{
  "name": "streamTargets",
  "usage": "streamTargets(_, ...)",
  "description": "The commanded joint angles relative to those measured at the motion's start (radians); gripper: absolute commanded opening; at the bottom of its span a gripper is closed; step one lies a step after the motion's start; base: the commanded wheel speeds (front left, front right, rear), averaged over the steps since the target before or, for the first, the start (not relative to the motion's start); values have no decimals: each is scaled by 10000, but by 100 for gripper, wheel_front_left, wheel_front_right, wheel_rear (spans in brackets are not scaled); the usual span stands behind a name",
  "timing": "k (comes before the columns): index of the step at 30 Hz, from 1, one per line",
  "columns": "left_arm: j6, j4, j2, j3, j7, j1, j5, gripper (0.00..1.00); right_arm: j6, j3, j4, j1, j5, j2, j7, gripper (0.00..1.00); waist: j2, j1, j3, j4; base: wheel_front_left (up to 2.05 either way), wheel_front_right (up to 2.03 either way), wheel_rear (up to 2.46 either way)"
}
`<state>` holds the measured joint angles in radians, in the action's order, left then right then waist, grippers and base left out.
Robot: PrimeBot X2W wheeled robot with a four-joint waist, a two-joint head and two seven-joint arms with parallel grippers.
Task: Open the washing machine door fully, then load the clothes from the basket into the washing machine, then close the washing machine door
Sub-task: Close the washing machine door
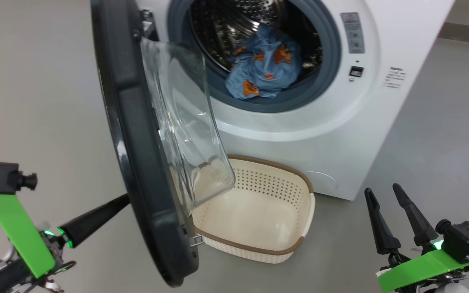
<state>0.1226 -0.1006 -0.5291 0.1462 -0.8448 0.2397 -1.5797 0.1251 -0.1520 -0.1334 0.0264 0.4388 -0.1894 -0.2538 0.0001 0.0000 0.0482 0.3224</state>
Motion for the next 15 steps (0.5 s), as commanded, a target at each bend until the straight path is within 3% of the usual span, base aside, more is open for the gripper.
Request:
streamTargets(1,81,-397,-203,-367,-2,360,36,0,56,-110,287,-13,-35,-72,-80,100,-1,0,49,-274,0,0,0)
streamTargets(15,81,-602,183,-130,333,746,250,0,56,9,371,113,-99,56,-80,100,-1,0,346,-1671,0,0,0)
